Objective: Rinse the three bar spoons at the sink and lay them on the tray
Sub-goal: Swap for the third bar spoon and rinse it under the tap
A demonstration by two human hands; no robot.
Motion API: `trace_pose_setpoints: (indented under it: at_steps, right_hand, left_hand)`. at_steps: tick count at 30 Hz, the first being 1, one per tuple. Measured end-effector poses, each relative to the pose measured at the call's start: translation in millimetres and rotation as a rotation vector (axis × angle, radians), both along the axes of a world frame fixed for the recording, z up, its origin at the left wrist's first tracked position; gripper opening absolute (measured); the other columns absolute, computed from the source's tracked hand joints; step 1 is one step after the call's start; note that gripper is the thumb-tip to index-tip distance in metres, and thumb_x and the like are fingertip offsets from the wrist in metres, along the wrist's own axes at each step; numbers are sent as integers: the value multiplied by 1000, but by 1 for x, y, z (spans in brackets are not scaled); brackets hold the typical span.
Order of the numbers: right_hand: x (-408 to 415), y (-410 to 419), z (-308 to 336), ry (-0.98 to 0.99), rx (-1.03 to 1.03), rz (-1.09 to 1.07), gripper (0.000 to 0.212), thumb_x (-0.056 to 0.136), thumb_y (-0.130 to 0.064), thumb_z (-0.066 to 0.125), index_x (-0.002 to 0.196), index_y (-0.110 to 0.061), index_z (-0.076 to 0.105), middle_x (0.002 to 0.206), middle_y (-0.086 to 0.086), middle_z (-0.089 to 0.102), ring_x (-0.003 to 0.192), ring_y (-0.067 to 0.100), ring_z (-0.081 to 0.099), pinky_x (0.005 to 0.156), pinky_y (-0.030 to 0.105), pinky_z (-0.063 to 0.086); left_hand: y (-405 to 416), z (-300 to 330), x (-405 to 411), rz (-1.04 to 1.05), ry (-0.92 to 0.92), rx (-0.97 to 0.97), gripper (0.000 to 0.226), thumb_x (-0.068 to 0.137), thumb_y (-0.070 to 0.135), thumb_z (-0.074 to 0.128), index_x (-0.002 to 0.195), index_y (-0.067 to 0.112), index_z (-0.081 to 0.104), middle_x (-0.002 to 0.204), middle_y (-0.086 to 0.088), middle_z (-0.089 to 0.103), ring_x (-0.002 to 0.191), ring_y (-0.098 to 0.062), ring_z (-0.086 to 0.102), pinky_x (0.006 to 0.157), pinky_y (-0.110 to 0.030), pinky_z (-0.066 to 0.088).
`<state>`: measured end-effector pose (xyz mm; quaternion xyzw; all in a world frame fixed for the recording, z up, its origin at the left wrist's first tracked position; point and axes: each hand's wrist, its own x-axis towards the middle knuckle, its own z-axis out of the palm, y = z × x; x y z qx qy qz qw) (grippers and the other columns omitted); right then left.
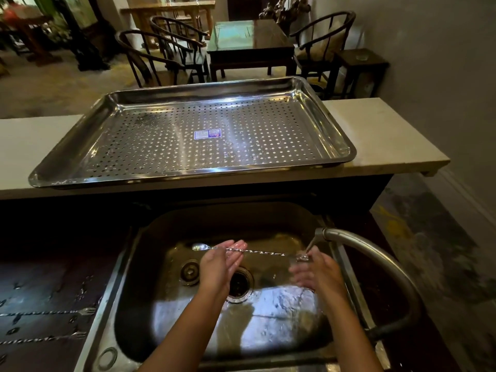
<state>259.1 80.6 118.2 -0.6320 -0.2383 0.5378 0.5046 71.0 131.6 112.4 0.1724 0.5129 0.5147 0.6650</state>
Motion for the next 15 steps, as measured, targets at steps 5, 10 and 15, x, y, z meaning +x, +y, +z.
trace_pose_setpoints:
  at_steps: [5,10,15]
  right_hand:
    - [-9,0,5,-291,-87,183,18,88,-21,58,78,-7,61,43,-4,54,32,5,45,34,16,37]
    - [-33,6,5,-57,-54,106,27,96,-18,43,77,-5,57,47,0,54,39,13,44,41,24,30]
    - [-76,19,10,47,-27,154,19,93,-8,46,81,-3,61,60,7,55,40,8,44,35,15,33]
  left_hand:
    - [-3,0,-22,12,-10,-9,23,98,11,36,97,2,57,86,-11,73,75,-15,73,61,-20,58]
    - [-1,6,-45,23,-31,8,23,98,12,36,99,2,57,87,-10,73,78,-16,73,64,-20,57]
    - [6,6,-87,126,-68,-32,11,96,9,43,98,4,53,98,-18,67,85,-22,69,74,-27,53]
